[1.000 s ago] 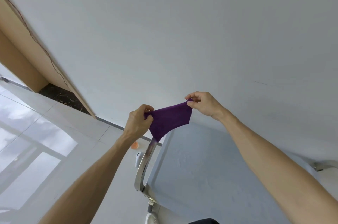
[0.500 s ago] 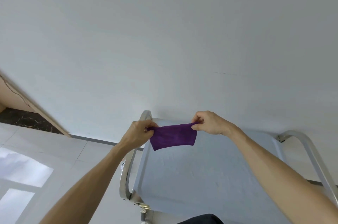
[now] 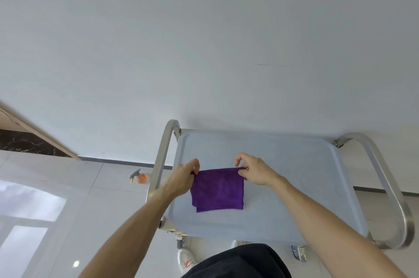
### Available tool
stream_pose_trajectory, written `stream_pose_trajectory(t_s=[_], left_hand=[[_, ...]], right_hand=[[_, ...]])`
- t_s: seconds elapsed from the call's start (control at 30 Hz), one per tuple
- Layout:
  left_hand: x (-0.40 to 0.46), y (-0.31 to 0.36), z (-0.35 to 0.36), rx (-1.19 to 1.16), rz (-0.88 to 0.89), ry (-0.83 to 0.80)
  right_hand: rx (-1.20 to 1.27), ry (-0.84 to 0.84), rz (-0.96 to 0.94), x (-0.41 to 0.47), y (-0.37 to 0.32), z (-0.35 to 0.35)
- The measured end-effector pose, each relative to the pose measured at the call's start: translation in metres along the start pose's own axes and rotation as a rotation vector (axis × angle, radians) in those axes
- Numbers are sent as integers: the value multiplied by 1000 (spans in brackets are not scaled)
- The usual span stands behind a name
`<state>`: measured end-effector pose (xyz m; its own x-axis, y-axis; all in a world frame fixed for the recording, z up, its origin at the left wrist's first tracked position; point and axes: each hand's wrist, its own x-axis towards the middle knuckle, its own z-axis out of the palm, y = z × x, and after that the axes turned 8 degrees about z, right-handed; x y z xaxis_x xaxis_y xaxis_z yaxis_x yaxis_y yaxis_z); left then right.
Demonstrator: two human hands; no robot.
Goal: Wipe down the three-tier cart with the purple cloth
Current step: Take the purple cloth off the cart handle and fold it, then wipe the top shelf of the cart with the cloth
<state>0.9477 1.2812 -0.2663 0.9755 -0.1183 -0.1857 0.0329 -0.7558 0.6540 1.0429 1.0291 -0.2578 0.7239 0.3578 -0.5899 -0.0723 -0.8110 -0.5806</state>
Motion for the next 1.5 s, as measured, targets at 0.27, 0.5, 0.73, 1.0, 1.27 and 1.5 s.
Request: stream_pose_trajectory(t_s=[0.27, 0.5, 0.73, 1.0, 1.27, 1.5], left_hand=[[-26, -20, 38, 221, 136, 72], [-61, -34, 79, 239, 39, -250], [-55, -25, 85, 172, 50, -225], [-19, -10, 93, 150, 137, -171], [24, -10, 119, 268, 289, -168], [68, -39, 139, 585, 611, -470]], right_hand=[[-121, 170, -111, -9, 33, 44], [-339, -59, -50, -26, 88, 78], [-303, 104, -35, -17, 109, 74], [-521, 182, -18, 3, 127, 65], [-535, 328, -4, 11, 138, 91], [-533, 461, 61, 24, 145, 130]])
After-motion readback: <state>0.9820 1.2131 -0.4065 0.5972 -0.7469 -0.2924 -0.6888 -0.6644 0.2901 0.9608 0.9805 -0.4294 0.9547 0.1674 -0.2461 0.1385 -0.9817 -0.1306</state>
